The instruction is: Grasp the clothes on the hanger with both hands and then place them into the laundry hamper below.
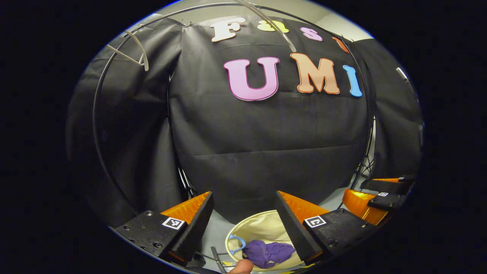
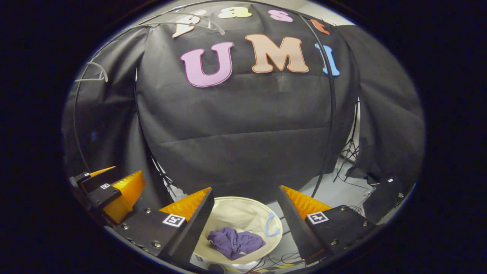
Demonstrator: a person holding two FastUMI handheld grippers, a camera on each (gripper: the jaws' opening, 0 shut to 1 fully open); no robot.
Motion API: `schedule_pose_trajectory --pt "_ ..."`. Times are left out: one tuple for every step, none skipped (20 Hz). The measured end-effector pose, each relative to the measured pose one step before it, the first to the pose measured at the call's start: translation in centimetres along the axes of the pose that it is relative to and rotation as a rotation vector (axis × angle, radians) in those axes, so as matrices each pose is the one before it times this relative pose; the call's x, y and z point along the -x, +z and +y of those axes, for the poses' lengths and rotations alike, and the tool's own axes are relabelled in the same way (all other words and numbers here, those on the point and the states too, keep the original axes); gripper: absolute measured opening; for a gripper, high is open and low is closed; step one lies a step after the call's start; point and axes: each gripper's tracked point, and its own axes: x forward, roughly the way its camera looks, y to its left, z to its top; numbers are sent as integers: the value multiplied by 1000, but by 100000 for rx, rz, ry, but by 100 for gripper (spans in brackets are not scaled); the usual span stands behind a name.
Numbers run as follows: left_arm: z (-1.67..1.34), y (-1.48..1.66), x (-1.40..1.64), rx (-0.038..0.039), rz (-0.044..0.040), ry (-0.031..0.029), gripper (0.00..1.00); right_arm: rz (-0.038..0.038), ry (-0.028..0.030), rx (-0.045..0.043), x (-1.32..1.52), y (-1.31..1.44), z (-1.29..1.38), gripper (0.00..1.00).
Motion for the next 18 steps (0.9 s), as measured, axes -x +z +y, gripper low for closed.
schedule_pose_trajectory --pt "28 673 376 337 -1067 -52 99 -1233 134 64 553 684 100 100" --pt "82 879 442 653 -957 -145 99 -1168 16 -129 589 728 -18 100" --pt "80 754 498 675 -1245 36 99 -1340 -548 -196 510 912 -31 100" --pt "219 829 486 12 -1529 527 99 -1153 -5 -218 328 777 67 100" --pt "92 1032 400 -580 -1428 49 99 -1380 344 1 241 1001 174 100" --pt "121 1028 411 -704 -1339 50 99 -1344 -50 475 192 1037 59 100" --pt "265 858 253 -91 -862 76 98 -1198 -26 915 413 821 47 100" --pt "255 751 354 384 -722 154 100 -1619 -528 1286 495 849 -20 100" --pt "99 846 312 721 -768 76 100 -1122 -101 1021 359 970 -5 100" --pt "132 930 300 -24 -1293 245 100 -917 819 442 466 713 450 100" --pt "329 777 155 -991 -1095 764 100 -1246 557 276 391 957 290 100" --pt "326 832 218 -1068 -961 589 99 -1528 144 248 460 1149 21 100" --pt "121 848 254 -656 -864 220 99 -1587 192 226 433 1109 27 100" --pt "148 935 286 -63 -928 220 100 -1367 222 186 484 985 143 100" --pt "313 758 257 -145 -943 461 100 -1281 474 -169 448 996 126 100" --pt "56 964 241 -200 -1308 192 99 -723 617 -129 499 719 84 100" --pt "125 799 321 -303 -1279 304 99 -1775 21 -367 402 987 22 100" --pt "114 658 307 -609 -769 371 99 -1822 -267 -408 548 1202 -16 100"
